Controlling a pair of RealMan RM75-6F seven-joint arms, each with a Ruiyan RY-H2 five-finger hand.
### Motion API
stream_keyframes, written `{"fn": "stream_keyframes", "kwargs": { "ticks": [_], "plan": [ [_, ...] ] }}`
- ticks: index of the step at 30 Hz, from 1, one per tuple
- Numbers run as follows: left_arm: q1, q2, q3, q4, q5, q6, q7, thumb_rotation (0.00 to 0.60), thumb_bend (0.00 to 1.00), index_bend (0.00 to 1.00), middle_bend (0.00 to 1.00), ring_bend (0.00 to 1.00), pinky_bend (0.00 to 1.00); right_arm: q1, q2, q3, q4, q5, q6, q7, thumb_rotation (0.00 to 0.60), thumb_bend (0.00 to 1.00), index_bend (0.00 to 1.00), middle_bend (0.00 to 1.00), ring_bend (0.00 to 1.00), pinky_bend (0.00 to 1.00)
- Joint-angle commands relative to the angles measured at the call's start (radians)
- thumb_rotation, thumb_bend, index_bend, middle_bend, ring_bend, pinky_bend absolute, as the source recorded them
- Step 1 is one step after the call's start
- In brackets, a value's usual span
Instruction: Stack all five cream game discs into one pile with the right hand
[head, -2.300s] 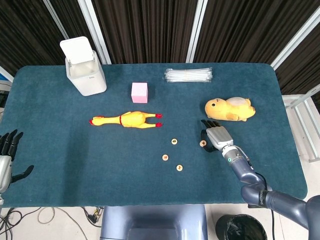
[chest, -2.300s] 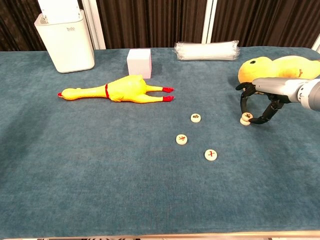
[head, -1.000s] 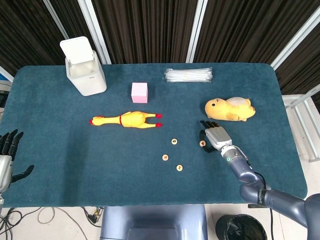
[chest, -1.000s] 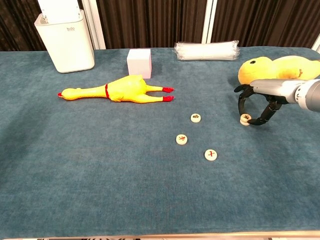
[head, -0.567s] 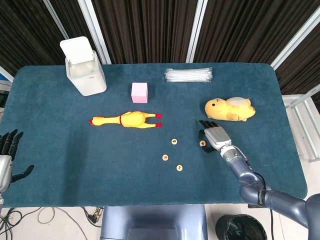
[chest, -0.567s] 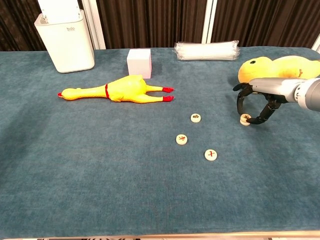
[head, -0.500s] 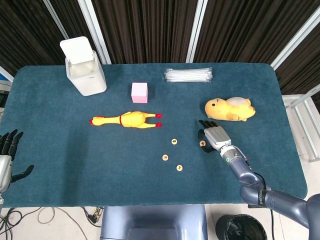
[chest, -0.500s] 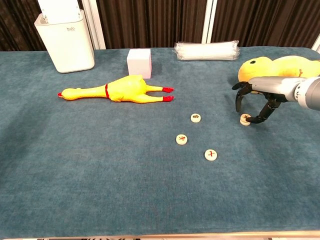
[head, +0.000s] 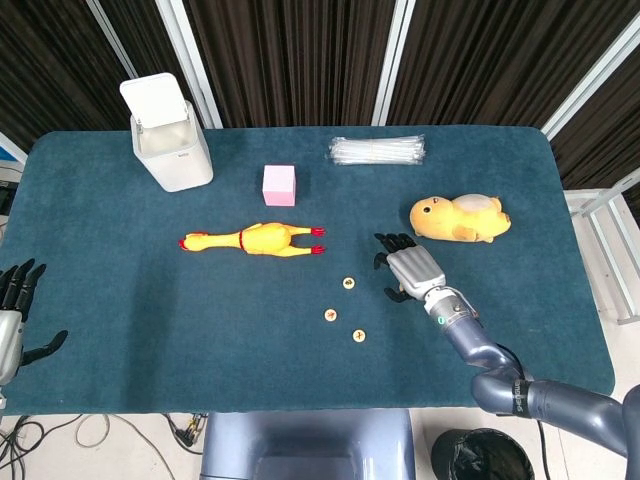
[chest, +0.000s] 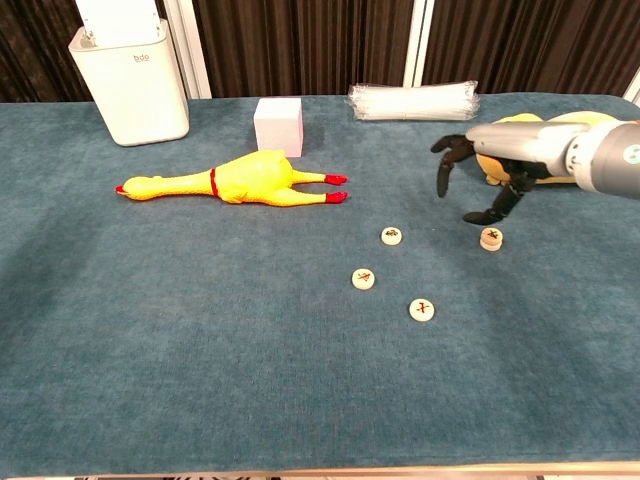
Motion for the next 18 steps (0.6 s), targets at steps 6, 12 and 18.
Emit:
{"fn": "stream_keyframes", "kwargs": {
  "ticks": [6, 12, 18],
  "plan": [
    [-0.002, 0.002, 0.003, 0.0, 0.003, -0.005, -0.007, 0.6, 0.17, 0.04, 0.0, 0.0, 0.07, 0.063, -0.06, 0.018, 0.031, 0.128, -0.016, -0.09, 0.6, 0.41, 0.38, 0.0, 0.0, 0.09],
    [-0.006, -0.001, 0.004, 0.002, 0.002, -0.013, -0.003, 0.6, 0.17, 0.04, 0.0, 0.0, 0.07, 0.095, -0.096, 0.01, 0.052, 0.184, -0.014, -0.143, 0.6, 0.41, 0.37, 0.0, 0.0, 0.09],
    [-0.006, 0.0, 0.002, 0.003, 0.0, -0.013, -0.009, 0.6, 0.17, 0.04, 0.0, 0.0, 0.07, 0.122, -0.134, 0.006, 0.068, 0.227, -0.009, -0.177, 0.6, 0.41, 0.36, 0.0, 0.0, 0.09]
  ]
}}
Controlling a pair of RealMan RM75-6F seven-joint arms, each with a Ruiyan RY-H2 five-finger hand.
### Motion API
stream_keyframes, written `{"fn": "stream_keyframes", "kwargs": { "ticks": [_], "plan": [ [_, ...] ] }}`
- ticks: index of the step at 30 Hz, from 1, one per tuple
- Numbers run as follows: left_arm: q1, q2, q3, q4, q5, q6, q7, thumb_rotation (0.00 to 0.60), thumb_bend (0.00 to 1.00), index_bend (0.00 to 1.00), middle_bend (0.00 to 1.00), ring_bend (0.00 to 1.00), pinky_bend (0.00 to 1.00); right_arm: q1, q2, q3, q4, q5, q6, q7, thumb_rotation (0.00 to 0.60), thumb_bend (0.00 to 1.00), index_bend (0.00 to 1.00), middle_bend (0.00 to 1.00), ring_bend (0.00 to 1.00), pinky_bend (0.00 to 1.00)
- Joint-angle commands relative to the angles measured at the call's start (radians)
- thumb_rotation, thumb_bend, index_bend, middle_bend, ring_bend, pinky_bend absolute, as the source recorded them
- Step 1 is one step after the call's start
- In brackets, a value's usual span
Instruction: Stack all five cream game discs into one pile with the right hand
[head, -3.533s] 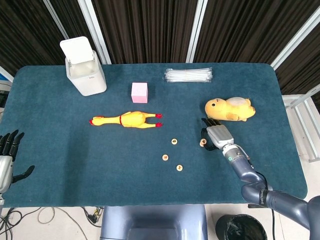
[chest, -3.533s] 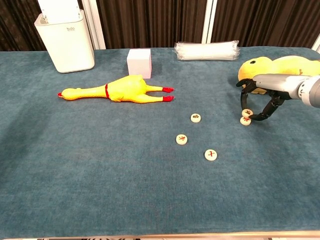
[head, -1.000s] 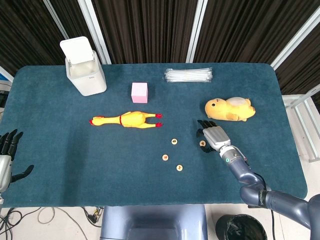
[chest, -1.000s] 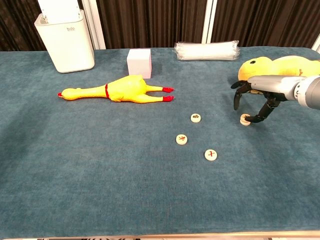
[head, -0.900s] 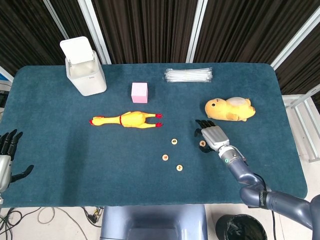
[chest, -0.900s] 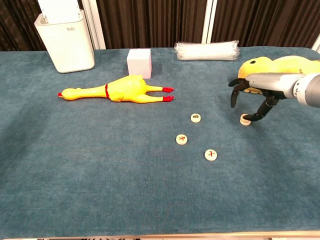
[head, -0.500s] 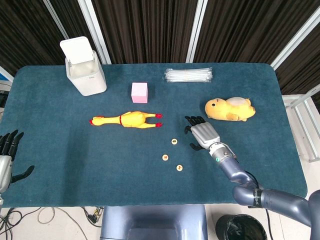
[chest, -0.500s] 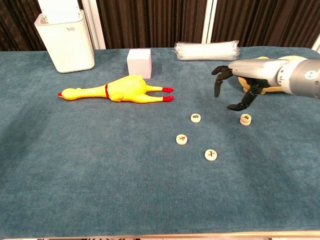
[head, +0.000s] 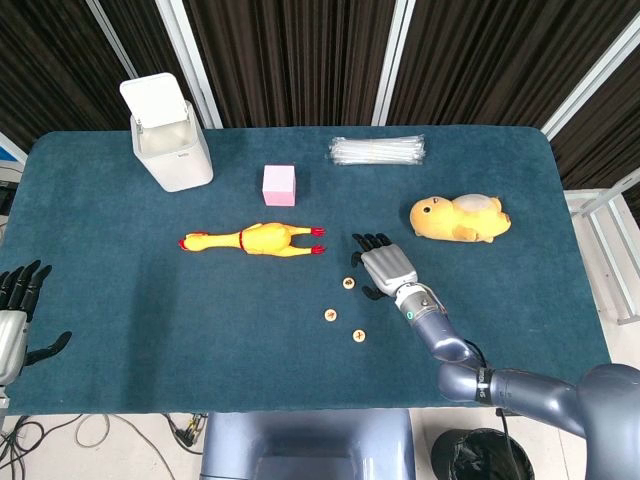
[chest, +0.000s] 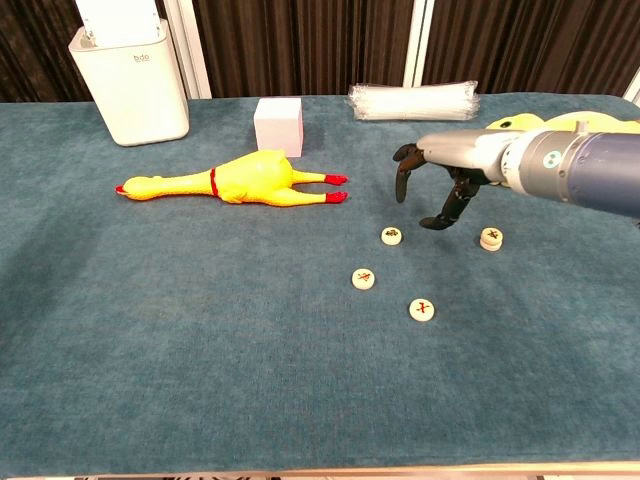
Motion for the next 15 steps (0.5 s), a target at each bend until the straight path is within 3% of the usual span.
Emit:
{"fn": "stream_keyframes", "kwargs": {
  "ticks": [1, 15],
  "plan": [
    [0.001, 0.001, -0.001, 0.0, -0.001, 0.002, -0.004, 0.6, 0.17, 0.04, 0.0, 0.0, 0.06, 0.014, -0.02, -0.003, 0.013, 0.023, 0.002, -0.016, 0.6, 0.41, 0.36, 0.0, 0.0, 0.09],
    [-0.001, 0.001, -0.001, 0.004, 0.001, 0.0, -0.012, 0.6, 0.17, 0.04, 0.0, 0.0, 0.06, 0.032, -0.09, -0.012, 0.079, 0.031, 0.023, -0.022, 0.6, 0.41, 0.36, 0.0, 0.0, 0.09]
  ]
}}
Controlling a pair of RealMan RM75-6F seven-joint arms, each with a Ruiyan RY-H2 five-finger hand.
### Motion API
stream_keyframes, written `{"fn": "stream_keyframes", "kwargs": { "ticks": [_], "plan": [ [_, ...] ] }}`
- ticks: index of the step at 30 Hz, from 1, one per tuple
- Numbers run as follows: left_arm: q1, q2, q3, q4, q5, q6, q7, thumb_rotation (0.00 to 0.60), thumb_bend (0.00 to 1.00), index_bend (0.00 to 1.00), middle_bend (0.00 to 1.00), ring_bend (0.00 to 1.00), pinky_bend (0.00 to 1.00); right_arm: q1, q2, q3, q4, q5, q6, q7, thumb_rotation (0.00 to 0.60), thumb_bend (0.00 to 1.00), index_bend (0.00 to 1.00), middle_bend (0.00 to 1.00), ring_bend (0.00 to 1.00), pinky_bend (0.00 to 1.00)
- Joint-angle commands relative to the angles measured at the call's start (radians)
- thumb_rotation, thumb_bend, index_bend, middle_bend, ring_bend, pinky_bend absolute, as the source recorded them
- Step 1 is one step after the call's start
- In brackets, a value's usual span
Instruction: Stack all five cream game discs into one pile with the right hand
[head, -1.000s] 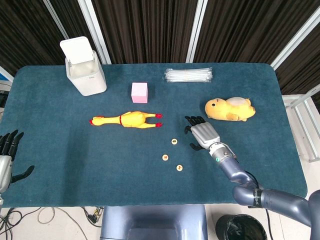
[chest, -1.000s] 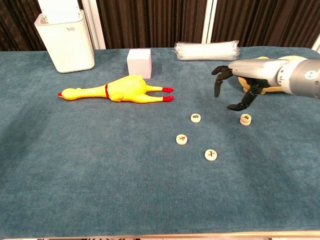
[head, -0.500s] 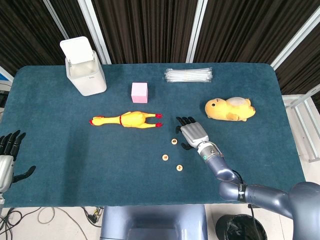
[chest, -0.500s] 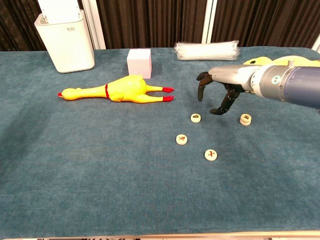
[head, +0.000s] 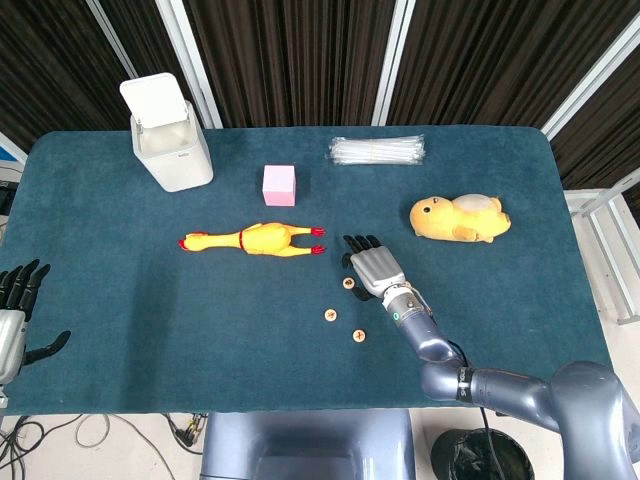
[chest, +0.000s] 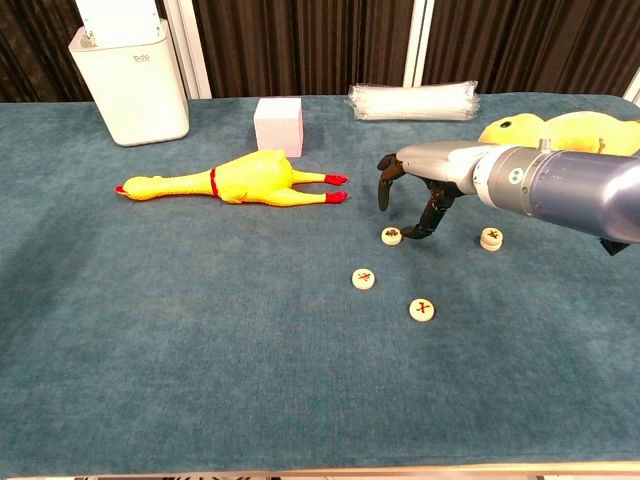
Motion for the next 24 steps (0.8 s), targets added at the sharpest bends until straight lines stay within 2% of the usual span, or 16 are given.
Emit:
{"fn": "stream_keyframes", "kwargs": {
  "ticks": [1, 24],
  "plan": [
    [0.0, 0.0, 0.0, 0.0, 0.001, 0.001, 0.001, 0.6, 0.17, 0.04, 0.0, 0.0, 0.06, -0.002, -0.007, -0.005, 0.009, -0.004, -0.001, 0.006, 0.6, 0.41, 0.36, 0.0, 0.0, 0.09],
    [-0.001, -0.004, 0.002, -0.001, 0.004, 0.002, 0.01, 0.6, 0.17, 0.04, 0.0, 0.0, 0.06, -0.013, -0.047, -0.016, 0.072, -0.056, -0.022, 0.058, 0.6, 0.41, 0.43, 0.0, 0.0, 0.09]
  ]
}}
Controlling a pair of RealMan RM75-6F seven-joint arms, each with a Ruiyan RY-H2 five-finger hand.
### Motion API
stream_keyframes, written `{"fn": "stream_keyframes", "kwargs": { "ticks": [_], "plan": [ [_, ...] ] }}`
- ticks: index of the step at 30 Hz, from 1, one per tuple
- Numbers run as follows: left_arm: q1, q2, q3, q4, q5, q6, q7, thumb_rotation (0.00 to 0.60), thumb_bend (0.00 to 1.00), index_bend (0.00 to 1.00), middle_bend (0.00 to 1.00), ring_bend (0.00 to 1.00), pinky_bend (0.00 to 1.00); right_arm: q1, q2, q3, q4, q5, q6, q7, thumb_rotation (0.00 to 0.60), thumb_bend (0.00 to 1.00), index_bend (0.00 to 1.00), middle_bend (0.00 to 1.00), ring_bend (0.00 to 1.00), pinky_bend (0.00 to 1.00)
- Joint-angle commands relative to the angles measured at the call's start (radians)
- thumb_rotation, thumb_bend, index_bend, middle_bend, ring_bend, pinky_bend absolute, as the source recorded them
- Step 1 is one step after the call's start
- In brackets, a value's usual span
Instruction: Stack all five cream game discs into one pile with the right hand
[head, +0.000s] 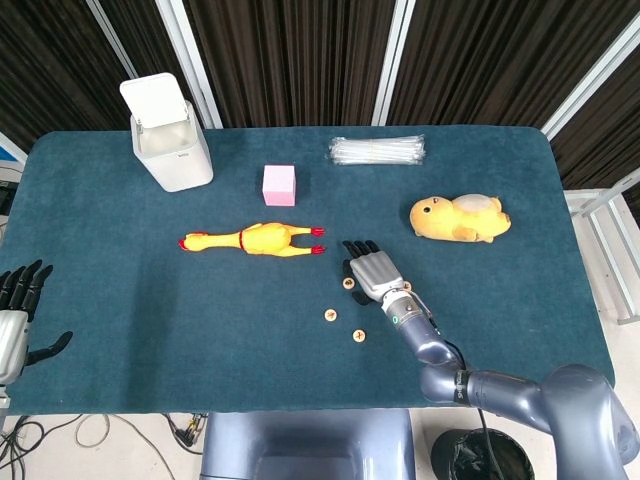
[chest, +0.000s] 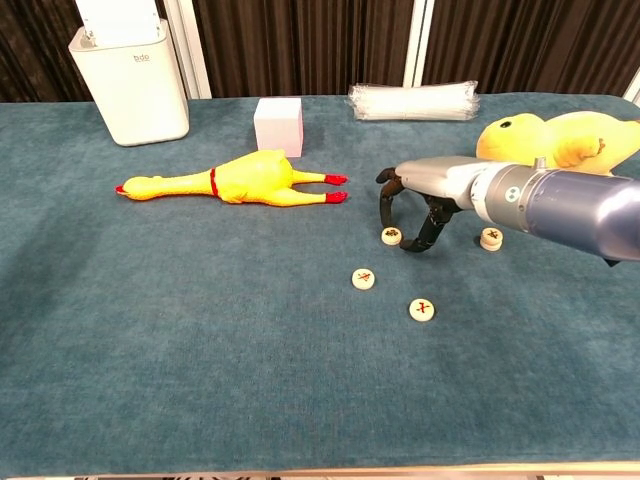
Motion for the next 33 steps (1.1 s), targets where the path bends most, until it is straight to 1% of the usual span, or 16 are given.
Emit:
{"fn": "stream_keyframes", "kwargs": {
  "ticks": [1, 14, 23, 28, 33],
  "plan": [
    [0.0, 0.0, 0.0, 0.0, 0.001, 0.001, 0.0, 0.6, 0.17, 0.04, 0.0, 0.0, 0.06, 0.0, -0.005, 0.0, 0.007, -0.001, -0.003, 0.003, 0.6, 0.41, 0.44, 0.0, 0.0, 0.09],
    [0.0, 0.0, 0.001, 0.0, 0.001, 0.0, 0.001, 0.6, 0.17, 0.04, 0.0, 0.0, 0.06, 0.002, -0.023, 0.006, 0.037, -0.005, -0.017, 0.014, 0.6, 0.41, 0.48, 0.0, 0.0, 0.09],
    [-0.001, 0.0, 0.001, 0.0, -0.001, -0.001, 0.003, 0.6, 0.17, 0.04, 0.0, 0.0, 0.06, 0.002, -0.028, 0.008, 0.044, -0.009, -0.022, 0.018, 0.6, 0.41, 0.48, 0.0, 0.0, 0.09],
    [0.0, 0.0, 0.0, 0.0, -0.002, -0.001, 0.002, 0.6, 0.17, 0.04, 0.0, 0.0, 0.06, 0.003, -0.029, 0.01, 0.045, -0.01, -0.024, 0.019, 0.6, 0.41, 0.53, 0.0, 0.0, 0.09],
    [0.0, 0.0, -0.001, 0.0, -0.004, 0.0, 0.001, 0.6, 0.17, 0.04, 0.0, 0.0, 0.06, 0.003, -0.027, 0.01, 0.044, -0.005, -0.03, 0.016, 0.6, 0.41, 0.54, 0.0, 0.0, 0.09]
  ]
}}
